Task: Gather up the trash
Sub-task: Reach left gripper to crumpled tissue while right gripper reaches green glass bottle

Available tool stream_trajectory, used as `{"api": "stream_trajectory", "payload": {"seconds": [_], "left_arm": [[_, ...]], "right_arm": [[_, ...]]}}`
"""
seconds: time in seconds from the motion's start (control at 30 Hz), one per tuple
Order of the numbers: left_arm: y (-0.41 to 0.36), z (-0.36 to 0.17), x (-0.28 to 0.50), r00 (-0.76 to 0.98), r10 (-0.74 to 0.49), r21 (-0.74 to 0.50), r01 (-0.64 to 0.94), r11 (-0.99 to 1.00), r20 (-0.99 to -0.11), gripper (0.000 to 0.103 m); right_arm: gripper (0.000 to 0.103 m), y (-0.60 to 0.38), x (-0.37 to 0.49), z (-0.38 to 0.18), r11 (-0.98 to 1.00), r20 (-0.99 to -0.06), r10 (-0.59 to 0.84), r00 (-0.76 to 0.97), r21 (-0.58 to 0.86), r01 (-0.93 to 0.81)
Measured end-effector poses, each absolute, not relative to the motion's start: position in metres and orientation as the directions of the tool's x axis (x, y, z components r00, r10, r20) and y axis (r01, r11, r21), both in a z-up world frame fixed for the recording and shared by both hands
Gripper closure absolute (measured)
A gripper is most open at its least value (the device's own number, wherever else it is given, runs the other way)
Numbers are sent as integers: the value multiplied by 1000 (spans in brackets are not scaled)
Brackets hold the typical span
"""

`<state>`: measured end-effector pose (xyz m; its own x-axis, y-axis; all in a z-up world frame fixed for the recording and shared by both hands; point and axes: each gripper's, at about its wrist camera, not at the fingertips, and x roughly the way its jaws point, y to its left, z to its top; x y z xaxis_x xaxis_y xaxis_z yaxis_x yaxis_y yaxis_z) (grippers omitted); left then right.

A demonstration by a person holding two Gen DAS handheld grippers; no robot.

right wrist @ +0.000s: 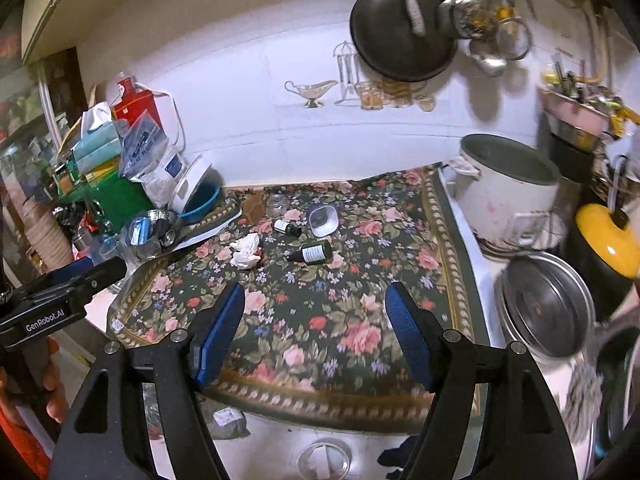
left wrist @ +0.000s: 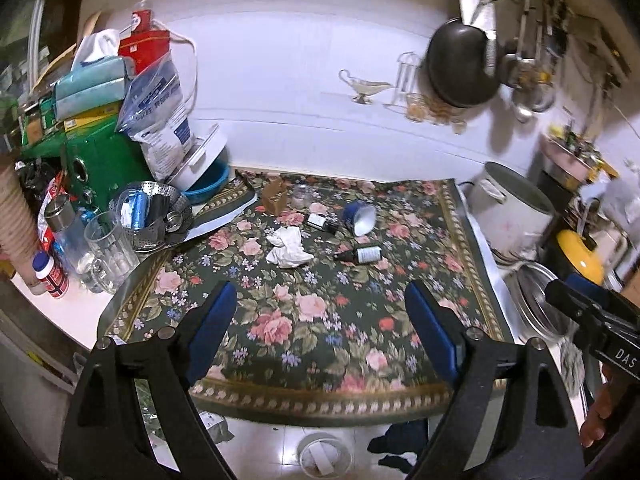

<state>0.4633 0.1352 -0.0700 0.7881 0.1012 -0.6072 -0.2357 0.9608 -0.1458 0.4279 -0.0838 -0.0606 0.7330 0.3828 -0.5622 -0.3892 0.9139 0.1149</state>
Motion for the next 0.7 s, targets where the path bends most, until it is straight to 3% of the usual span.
{"api": "stream_trajectory", "payload": {"seconds": [0.33,0.7], "left_arm": [[157,-98,529,735,150,-103,-287,952,-661,17],[228,-152,636,651,46,-128,-218,968,-758,17]], "right_arm": [[34,-62,503,-90,905,-645,395,654,151,-398],[33,-14,591,-136,936,-743,331,581,179,-305]]}}
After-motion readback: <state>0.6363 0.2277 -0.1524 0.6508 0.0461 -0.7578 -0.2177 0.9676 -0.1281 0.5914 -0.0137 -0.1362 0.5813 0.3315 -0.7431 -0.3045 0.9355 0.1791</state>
